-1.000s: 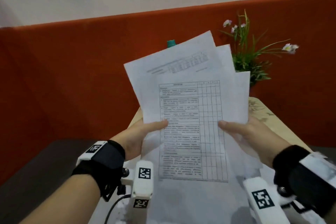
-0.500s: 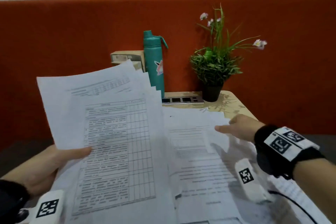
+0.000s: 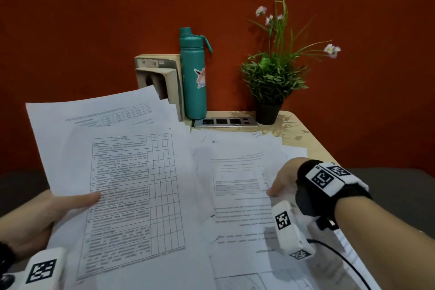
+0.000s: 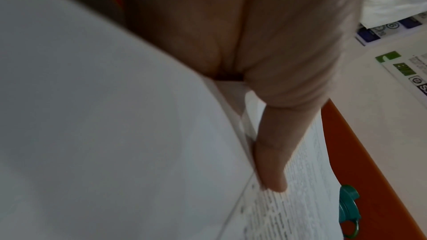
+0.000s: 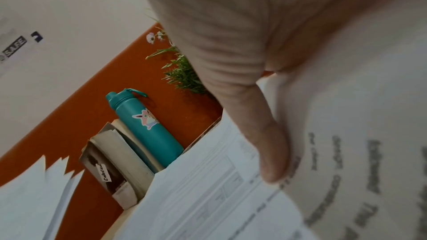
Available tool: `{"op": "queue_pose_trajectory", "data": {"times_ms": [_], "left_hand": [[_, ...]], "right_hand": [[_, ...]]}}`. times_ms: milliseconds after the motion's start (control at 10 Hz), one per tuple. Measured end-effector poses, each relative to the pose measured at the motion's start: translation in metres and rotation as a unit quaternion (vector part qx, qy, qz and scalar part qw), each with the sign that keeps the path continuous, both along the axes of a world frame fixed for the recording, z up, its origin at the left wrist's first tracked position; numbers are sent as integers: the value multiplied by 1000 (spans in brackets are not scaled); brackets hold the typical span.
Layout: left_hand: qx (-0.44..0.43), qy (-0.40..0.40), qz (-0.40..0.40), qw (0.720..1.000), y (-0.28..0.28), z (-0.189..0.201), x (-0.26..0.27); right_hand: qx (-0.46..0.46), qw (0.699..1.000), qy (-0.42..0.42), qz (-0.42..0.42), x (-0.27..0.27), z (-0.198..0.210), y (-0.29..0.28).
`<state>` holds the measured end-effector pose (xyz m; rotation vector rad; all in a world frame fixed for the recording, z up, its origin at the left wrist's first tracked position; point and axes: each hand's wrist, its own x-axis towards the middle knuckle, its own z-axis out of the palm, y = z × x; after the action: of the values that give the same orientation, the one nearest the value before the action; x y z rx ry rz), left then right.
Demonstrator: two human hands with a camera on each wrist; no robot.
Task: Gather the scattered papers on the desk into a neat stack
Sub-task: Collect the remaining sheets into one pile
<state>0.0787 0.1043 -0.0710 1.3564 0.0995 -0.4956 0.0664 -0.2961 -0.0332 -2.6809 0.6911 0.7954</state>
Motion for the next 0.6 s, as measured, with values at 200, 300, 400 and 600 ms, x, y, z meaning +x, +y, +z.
{"op": "queue_pose_trajectory", "data": {"times_ms": [200, 300, 400, 600], "left_hand": [[-4, 1, 8, 1000, 12, -6, -2], [-1, -13, 6, 1000, 15, -8, -4], [-13, -19, 14, 1000, 14, -8, -6], [-11, 23, 46, 999, 28, -19, 6]], "right_hand": [[-41, 997, -62, 3, 11, 21, -10], [-58, 990, -121, 32, 22, 39, -18], [-70, 987, -110, 92, 35, 53, -16], [-139, 974, -81, 160, 79, 2, -34]]}}
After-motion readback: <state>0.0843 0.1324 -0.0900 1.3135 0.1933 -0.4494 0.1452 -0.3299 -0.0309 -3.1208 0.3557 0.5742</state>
